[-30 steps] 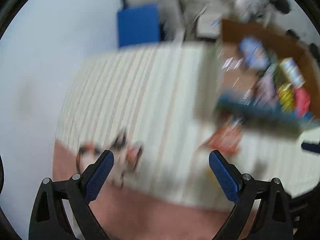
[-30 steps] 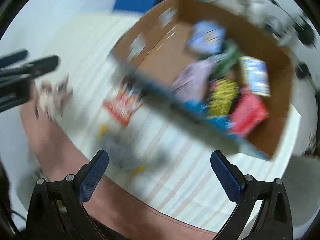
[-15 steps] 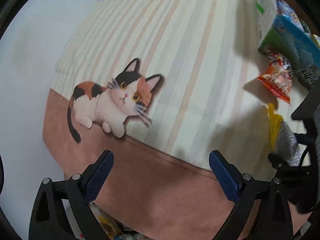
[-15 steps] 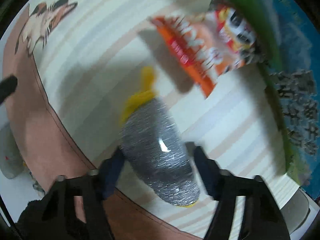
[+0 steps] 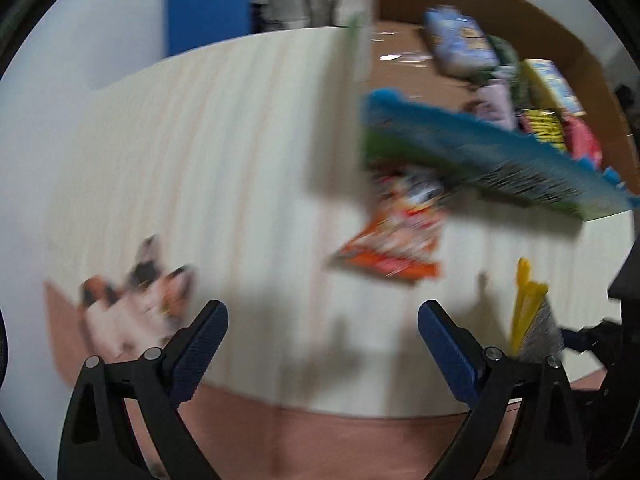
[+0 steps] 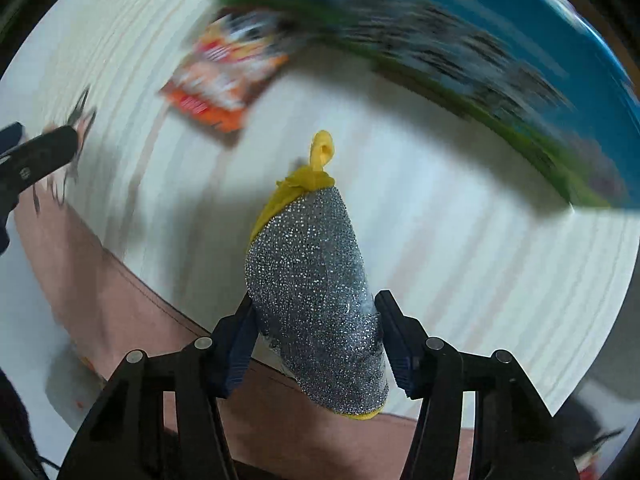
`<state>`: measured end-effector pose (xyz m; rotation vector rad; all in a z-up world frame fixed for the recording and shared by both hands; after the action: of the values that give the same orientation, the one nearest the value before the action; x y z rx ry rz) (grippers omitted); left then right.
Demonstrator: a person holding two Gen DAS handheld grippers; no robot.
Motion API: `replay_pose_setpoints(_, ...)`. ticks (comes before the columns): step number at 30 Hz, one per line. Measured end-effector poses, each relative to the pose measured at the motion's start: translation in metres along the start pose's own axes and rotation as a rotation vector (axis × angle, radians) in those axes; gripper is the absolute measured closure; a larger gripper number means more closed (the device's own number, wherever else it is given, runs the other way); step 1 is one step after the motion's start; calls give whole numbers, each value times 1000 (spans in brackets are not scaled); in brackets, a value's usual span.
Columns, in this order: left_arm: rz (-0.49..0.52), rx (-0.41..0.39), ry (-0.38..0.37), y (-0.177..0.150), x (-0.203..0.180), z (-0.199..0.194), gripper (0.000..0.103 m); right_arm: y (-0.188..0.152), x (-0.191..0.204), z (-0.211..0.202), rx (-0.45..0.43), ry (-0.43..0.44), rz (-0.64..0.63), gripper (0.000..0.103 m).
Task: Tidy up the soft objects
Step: 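Grasp the orange panda snack bag with the left tool while the right tool grasps the silver sponge, then carry the snack bag and sponge into the box and release both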
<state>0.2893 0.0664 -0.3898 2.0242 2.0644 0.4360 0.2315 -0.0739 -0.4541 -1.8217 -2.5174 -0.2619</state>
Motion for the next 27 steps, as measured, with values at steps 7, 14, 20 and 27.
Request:
replay_pose_setpoints(7, 19, 128, -118, 31, -43, 57, 6, -6, -47, -3, -29, 31, 185, 43)
replay_pose_setpoints(14, 123, 204, -68, 33, -71, 95, 53, -8, -50, 6, -9, 15, 282, 43)
replay_pose_setpoints(20, 63, 230, -93, 0, -76, 75, 58, -13, -60, 2, 20, 2, 292, 43)
replay_pose_setpoints(27, 53, 290, -116, -86, -103, 42, 58, -55, -57, 9, 85, -44, 262, 43)
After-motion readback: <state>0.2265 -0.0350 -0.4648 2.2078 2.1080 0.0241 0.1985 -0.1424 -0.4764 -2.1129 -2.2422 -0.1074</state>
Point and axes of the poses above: each gripper's, at about its wrist camera, not at the fingertips, and z roughly the way its jaws point, x to its left, y to its top, the point moved 7 cm from there along z, roughly the way its jaws point, and after that the axes turned 14 degrees about -x, right-handed, at the moved point
